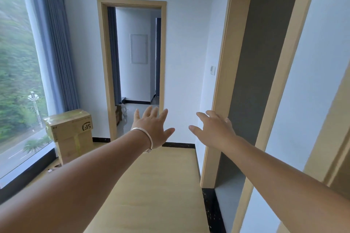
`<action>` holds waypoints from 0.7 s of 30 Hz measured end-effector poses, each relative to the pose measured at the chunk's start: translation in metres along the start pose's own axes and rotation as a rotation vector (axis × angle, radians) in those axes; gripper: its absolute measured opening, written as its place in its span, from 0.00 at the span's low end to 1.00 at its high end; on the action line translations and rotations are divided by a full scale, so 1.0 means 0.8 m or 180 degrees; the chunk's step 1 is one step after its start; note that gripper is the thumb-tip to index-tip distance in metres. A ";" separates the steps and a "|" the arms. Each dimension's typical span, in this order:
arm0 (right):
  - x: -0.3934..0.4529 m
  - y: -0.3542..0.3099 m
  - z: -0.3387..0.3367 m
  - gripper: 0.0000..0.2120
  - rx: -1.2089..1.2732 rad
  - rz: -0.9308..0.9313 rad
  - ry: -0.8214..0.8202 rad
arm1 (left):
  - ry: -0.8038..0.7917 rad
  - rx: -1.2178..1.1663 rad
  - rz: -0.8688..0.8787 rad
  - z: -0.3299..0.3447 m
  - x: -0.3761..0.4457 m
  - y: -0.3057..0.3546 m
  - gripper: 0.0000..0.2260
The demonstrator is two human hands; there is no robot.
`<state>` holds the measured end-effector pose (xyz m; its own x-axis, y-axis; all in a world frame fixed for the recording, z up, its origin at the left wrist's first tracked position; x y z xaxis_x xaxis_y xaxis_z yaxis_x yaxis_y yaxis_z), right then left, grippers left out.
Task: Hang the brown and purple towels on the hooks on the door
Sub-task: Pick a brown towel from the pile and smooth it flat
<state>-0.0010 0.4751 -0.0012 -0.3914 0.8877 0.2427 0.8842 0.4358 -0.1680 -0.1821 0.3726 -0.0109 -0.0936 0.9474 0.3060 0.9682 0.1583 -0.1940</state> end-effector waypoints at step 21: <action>0.453 -0.099 0.129 0.32 -0.0002 0.0043 -0.0136 | 0.0094 -0.0038 0.0080 0.162 0.410 -0.226 0.33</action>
<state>-0.2391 0.7774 0.0018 -0.3898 0.8991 0.1992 0.8897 0.4235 -0.1704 -0.4176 0.6912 0.0039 -0.0624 0.9424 0.3285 0.9728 0.1310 -0.1910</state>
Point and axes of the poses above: each hand's wrist, its own x-axis towards the middle knuckle, its own z-axis out of the palm, y = z × x, the point moved 1 cm from there along x, towards the middle knuckle, and after that the axes turned 14 degrees about z, right-handed, at the moved point
